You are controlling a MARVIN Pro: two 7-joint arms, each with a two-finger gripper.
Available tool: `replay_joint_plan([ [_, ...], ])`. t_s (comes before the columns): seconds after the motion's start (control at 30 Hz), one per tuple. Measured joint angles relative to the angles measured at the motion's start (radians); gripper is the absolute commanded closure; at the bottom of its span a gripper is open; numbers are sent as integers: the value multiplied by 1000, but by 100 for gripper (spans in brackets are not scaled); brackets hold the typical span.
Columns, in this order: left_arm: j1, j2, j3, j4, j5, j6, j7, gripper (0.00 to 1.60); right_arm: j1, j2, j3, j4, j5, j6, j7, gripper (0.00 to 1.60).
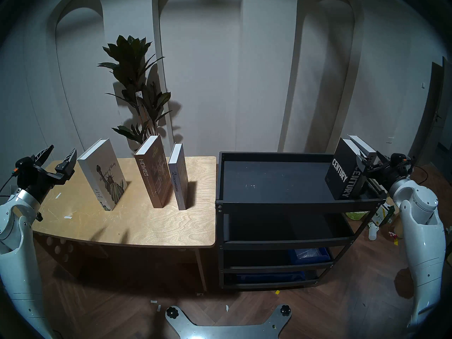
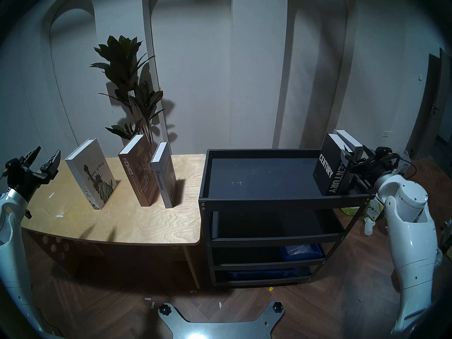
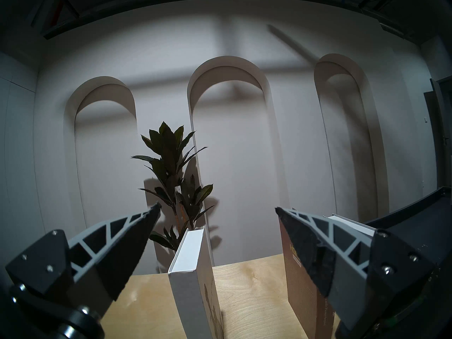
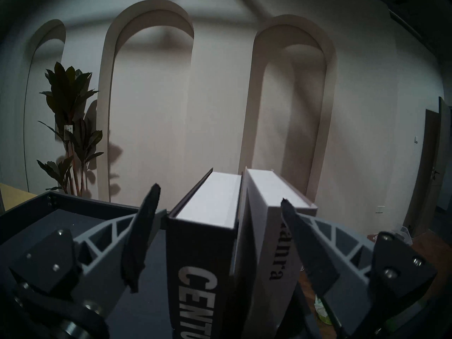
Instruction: Move the books from the display table onto the shelf, standing them upright with spines facing out and tallest at one end
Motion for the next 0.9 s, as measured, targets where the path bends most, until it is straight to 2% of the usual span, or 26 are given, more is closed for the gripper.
replay_joint_plan([
  [0.27, 0, 0, 0, 0, 0, 0, 0, 0, -25, -34, 110, -105, 65, -6, 22, 0],
  [0.43, 0, 0, 0, 0, 0, 0, 0, 0, -38, -66, 121, -171, 120, -12, 60, 0],
  [0.67, 0, 0, 0, 0, 0, 0, 0, 0, -64, -133, 38, -263, 170, -19, 85, 0],
  [0.9, 0, 0, 0, 1, -1, 0, 0, 0, -108, -221, -90, -364, 181, -20, 68, 0],
])
